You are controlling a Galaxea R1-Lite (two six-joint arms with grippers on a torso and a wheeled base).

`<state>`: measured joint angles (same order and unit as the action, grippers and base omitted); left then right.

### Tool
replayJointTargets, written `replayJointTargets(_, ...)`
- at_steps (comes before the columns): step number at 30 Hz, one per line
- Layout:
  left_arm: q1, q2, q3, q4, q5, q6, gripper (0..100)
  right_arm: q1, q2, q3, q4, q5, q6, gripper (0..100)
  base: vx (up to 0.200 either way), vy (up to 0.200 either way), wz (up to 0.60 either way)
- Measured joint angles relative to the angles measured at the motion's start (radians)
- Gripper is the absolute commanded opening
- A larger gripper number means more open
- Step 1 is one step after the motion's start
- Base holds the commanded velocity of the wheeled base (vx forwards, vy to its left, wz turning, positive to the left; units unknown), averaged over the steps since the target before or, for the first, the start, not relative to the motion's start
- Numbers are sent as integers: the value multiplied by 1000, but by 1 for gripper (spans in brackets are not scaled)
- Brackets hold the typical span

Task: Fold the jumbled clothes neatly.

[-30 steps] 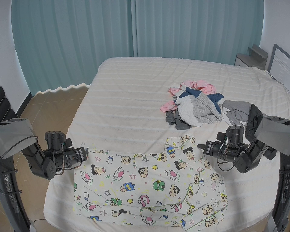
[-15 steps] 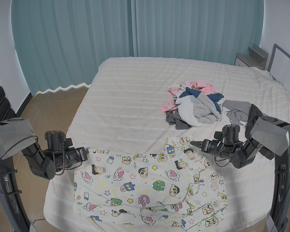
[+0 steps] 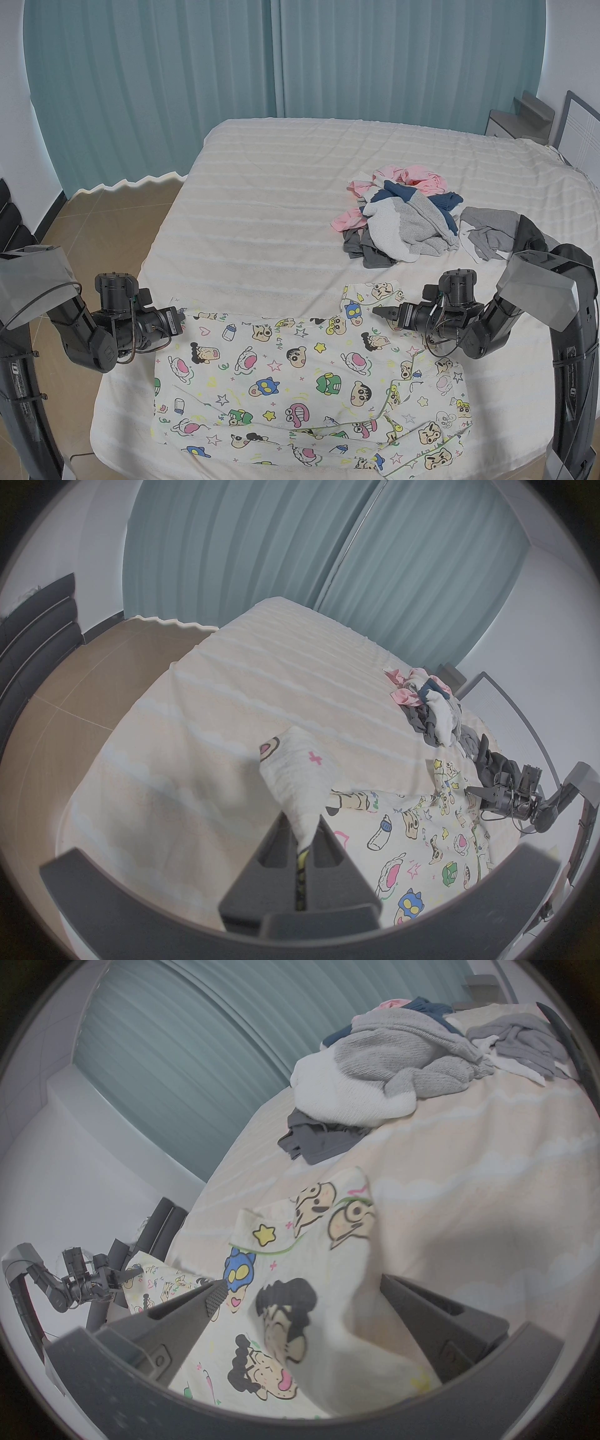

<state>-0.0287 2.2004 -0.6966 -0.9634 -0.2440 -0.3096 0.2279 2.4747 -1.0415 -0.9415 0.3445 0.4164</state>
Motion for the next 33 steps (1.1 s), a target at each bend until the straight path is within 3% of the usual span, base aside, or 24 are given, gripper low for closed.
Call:
replayJointTargets(12,0,10,8,-40,0,6,0,-9,-12,44,-92,6,-1,0,0,0,0)
replayJointTargets(19,0,8,55,-152,0,35,0,-22,-70,174,-179,74,4,0,0,0,0)
replayJointTargets(33,14,-34,183,-198,-9,72,0,-34,-176,485,-392,181,5,0,0,0,0)
